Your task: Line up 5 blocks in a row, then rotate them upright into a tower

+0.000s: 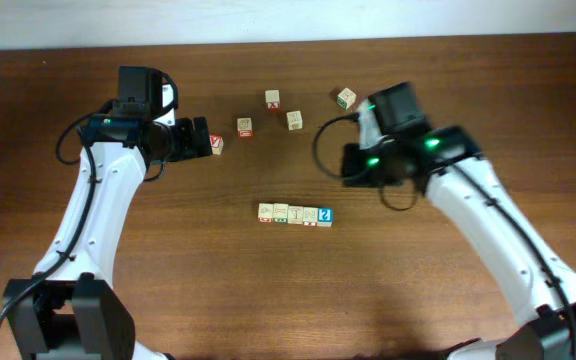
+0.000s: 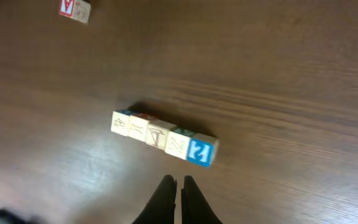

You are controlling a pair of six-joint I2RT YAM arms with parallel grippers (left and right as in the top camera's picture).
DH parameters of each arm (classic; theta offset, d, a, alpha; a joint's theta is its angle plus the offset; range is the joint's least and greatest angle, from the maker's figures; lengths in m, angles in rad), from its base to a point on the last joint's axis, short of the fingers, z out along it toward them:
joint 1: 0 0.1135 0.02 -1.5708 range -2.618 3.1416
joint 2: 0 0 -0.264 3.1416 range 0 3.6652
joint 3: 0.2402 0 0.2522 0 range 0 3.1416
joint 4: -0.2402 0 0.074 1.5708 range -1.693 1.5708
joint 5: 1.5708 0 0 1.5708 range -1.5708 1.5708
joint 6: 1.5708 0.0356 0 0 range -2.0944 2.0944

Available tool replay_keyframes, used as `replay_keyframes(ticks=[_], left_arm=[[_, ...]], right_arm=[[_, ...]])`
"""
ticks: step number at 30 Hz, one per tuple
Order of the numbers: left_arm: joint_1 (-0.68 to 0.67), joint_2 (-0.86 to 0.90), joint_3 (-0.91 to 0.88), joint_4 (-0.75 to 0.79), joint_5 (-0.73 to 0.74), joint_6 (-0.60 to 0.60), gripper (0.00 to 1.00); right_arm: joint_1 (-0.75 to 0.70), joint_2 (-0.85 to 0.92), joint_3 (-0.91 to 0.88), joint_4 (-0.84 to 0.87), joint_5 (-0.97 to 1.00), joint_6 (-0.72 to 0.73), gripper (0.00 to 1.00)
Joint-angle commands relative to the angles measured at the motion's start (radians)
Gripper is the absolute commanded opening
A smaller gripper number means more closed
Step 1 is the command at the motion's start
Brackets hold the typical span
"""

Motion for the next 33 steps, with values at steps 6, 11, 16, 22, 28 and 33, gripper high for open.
replay_keyframes(ticks=[6, 11, 16, 22, 28, 33], left_arm=[[0.003, -0.018, 0.012, 0.026, -0.006, 0.016, 0.99], [0.003, -0.018, 0.012, 0.012, 0.183, -0.018, 0.99], [-0.021, -0.011, 0.006, -0.002, 0.340, -0.018, 0.99], [-0.069, -0.004, -0.024, 0.000, 0.345, -0.029, 0.00], [-0.084, 0.000, -0.114, -0.024, 0.338, 0.028, 0.00], [-0.086, 0.000, -0.212, 0.004, 0.346, 0.114, 0.00]], right_arm=[[-0.072, 0.074, -0.029, -0.056, -0.143, -0.194, 0.13], [-0.073, 0.079, -0.117, 0.011, -0.154, -0.193, 0.28], [-0.072, 0.082, -0.220, 0.159, -0.174, -0.188, 0.30], [-0.073, 0.101, -0.268, 0.242, -0.172, -0.128, 0.07], [-0.072, 0.194, -0.269, 0.251, -0.172, -0.106, 0.04], [-0.073, 0.211, -0.309, 0.294, -0.166, -0.110, 0.04]])
